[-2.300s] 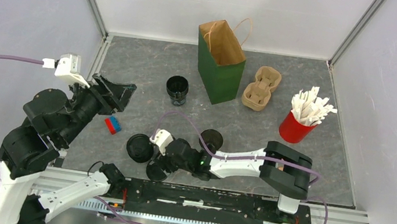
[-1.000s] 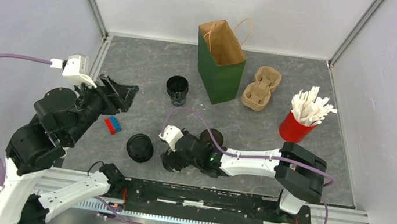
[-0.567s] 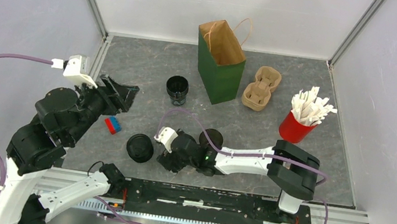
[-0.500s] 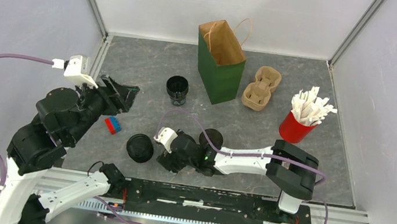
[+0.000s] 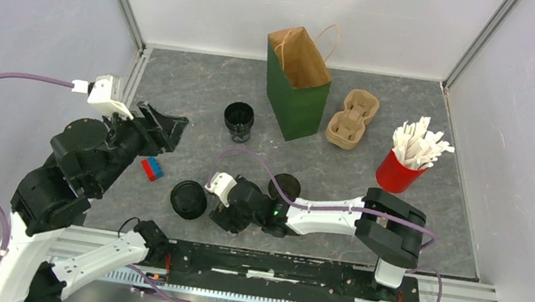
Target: Pack the takeout coffee
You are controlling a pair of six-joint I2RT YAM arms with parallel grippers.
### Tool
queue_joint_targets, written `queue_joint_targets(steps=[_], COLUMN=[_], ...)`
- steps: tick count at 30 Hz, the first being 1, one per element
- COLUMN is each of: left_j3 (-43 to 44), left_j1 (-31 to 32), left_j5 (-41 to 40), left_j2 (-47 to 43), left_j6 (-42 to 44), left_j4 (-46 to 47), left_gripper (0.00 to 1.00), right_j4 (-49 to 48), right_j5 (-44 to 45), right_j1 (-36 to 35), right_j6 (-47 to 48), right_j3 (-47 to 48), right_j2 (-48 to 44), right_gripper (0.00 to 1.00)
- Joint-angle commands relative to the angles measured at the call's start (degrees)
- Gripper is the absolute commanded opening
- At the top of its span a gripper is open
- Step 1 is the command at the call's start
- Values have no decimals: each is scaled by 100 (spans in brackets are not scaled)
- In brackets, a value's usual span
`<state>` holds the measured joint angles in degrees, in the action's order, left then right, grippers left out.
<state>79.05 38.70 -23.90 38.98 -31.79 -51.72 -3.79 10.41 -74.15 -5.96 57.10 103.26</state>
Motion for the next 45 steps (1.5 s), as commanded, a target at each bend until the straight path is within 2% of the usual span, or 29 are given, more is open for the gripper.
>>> queue_joint_targets(steps=[1, 45], left_j3=[-25, -56], left_j1=[-20, -20], left_j5=[-106, -72], left_j2=[-29, -75], left_j6=[199, 200], left_j4=[153, 167], left_gripper=[72, 72], right_j4=[-21, 287], right_j5=[-138, -391], right_j1=[-35, -231], right_j6=[50, 19], right_j3=[184, 183], right_j2=[157, -203], right_gripper=[98, 98])
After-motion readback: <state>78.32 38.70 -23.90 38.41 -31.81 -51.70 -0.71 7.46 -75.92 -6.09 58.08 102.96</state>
